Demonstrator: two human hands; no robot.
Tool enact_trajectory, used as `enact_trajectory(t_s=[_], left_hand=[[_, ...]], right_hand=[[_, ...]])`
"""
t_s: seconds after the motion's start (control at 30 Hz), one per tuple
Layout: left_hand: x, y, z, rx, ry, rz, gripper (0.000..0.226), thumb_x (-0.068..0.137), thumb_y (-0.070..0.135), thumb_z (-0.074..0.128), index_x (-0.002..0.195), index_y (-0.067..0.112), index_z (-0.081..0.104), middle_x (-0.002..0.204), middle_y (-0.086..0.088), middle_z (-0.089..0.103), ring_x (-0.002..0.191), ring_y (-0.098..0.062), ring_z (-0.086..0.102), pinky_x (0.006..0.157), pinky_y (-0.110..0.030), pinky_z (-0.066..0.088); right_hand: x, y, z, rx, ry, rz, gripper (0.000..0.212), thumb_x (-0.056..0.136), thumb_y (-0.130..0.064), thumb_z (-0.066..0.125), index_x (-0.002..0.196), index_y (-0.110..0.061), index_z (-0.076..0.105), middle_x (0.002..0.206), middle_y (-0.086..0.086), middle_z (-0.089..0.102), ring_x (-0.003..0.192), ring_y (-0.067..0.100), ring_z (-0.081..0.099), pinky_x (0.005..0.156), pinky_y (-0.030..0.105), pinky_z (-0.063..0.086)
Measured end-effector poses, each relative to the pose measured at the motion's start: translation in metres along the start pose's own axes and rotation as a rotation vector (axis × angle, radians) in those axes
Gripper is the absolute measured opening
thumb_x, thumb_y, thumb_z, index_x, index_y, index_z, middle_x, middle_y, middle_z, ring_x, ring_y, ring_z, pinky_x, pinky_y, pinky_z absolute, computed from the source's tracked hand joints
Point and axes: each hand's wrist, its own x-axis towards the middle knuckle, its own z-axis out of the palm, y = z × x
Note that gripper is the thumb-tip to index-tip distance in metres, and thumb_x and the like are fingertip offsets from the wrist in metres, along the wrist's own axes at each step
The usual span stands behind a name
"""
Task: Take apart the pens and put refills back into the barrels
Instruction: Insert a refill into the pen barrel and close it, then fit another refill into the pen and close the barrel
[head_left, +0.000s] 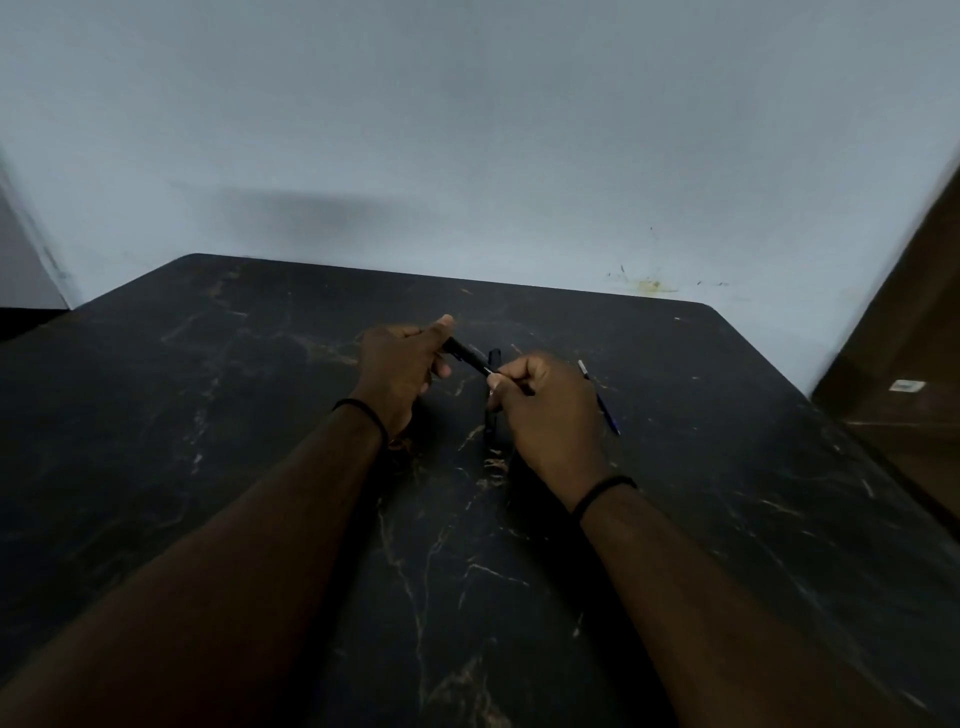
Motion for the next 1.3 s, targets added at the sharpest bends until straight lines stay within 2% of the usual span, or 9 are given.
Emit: enact_trajectory(t_s=[0.33, 0.5, 0.63, 0.77, 0.9, 0.97, 1.03, 1.17, 1.3], left_hand=[[-0.002, 0.001, 0.002, 0.032, -0.009, 0.047, 0.032, 0.095, 0.034, 0.063, 0.08, 0.007, 0.071, 0.052, -0.006, 0.055, 0.031, -0.007, 0.034, 0.033, -0.016, 0.028], [-0.004, -0.003, 0.013, 0.012, -0.088, 0.123, 0.045, 0.1, 0.049, 0.044, 0.092, 0.014, 0.073, 0.06, -0.002, 0.06, 0.042, -0.004, 0.045, 0.043, -0.017, 0.035], [0.0, -0.012, 0.017, 0.487, 0.0, 0.331, 0.05, 0.1, 0.054, 0.039, 0.075, 0.018, 0.061, 0.061, 0.004, 0.057, 0.055, -0.008, 0.054, 0.053, -0.022, 0.039], [-0.002, -0.018, 0.024, 0.865, -0.059, 0.43, 0.064, 0.091, 0.069, 0.04, 0.052, 0.019, 0.042, 0.046, 0.008, 0.042, 0.039, -0.006, 0.038, 0.042, -0.021, 0.03], [-0.002, -0.014, 0.037, 1.26, -0.15, 0.409, 0.05, 0.088, 0.066, 0.044, 0.077, 0.019, 0.059, 0.08, -0.002, 0.064, 0.072, -0.023, 0.061, 0.062, -0.031, 0.046], [-0.001, -0.01, 0.038, 1.275, -0.165, 0.37, 0.041, 0.091, 0.054, 0.046, 0.091, 0.017, 0.064, 0.091, -0.006, 0.066, 0.082, -0.026, 0.064, 0.071, -0.035, 0.053], [-0.001, -0.008, 0.036, 1.248, -0.175, 0.36, 0.036, 0.092, 0.047, 0.047, 0.085, 0.016, 0.063, 0.087, -0.007, 0.065, 0.079, -0.025, 0.064, 0.074, -0.037, 0.056], [-0.002, -0.004, 0.025, 1.083, -0.04, 0.328, 0.036, 0.094, 0.034, 0.044, 0.071, 0.011, 0.06, 0.074, -0.008, 0.064, 0.069, -0.025, 0.062, 0.065, -0.033, 0.053], [0.002, -0.001, 0.009, 1.0, 0.052, 0.182, 0.027, 0.089, 0.029, 0.056, 0.07, 0.011, 0.063, 0.065, -0.005, 0.06, 0.06, -0.02, 0.059, 0.051, -0.028, 0.039]], right_hand=[[-0.003, 0.001, 0.006, -0.074, 0.067, -0.055, 0.019, 0.087, -0.034, 0.068, 0.071, -0.026, 0.062, 0.062, -0.011, 0.064, 0.057, 0.001, 0.058, 0.052, 0.025, 0.047], [-0.006, -0.006, 0.0, -0.116, 0.07, -0.048, 0.02, 0.083, -0.042, 0.068, 0.071, -0.028, 0.062, 0.064, -0.012, 0.065, 0.06, 0.001, 0.06, 0.054, 0.025, 0.05], [0.001, -0.005, -0.016, -0.052, 0.213, 0.014, 0.026, 0.088, -0.036, 0.068, 0.065, -0.024, 0.061, 0.061, -0.01, 0.063, 0.058, 0.003, 0.059, 0.051, 0.017, 0.044], [0.004, 0.001, -0.02, -0.078, 0.226, 0.094, 0.027, 0.09, -0.039, 0.066, 0.068, -0.026, 0.059, 0.064, -0.009, 0.062, 0.059, 0.002, 0.057, 0.051, 0.02, 0.038], [0.004, 0.004, -0.013, -0.175, 0.185, 0.085, 0.028, 0.09, -0.041, 0.064, 0.067, -0.026, 0.059, 0.064, -0.009, 0.061, 0.062, 0.007, 0.059, 0.064, 0.026, 0.049], [0.003, 0.004, -0.014, -0.229, 0.166, 0.063, 0.028, 0.089, -0.041, 0.065, 0.066, -0.026, 0.059, 0.062, -0.009, 0.061, 0.062, 0.009, 0.06, 0.067, 0.027, 0.052], [0.002, 0.002, -0.014, -0.3, 0.113, 0.062, 0.028, 0.089, -0.043, 0.063, 0.069, -0.024, 0.063, 0.064, -0.007, 0.063, 0.064, 0.013, 0.062, 0.065, 0.03, 0.053], [0.001, -0.005, -0.012, -0.489, 0.033, 0.058, 0.036, 0.092, -0.044, 0.057, 0.071, -0.017, 0.068, 0.063, -0.003, 0.061, 0.066, 0.017, 0.062, 0.068, 0.029, 0.051], [0.004, -0.012, -0.004, -0.65, -0.054, 0.036, 0.038, 0.096, -0.045, 0.049, 0.088, -0.015, 0.071, 0.087, 0.005, 0.069, 0.083, 0.024, 0.066, 0.074, 0.033, 0.054]])
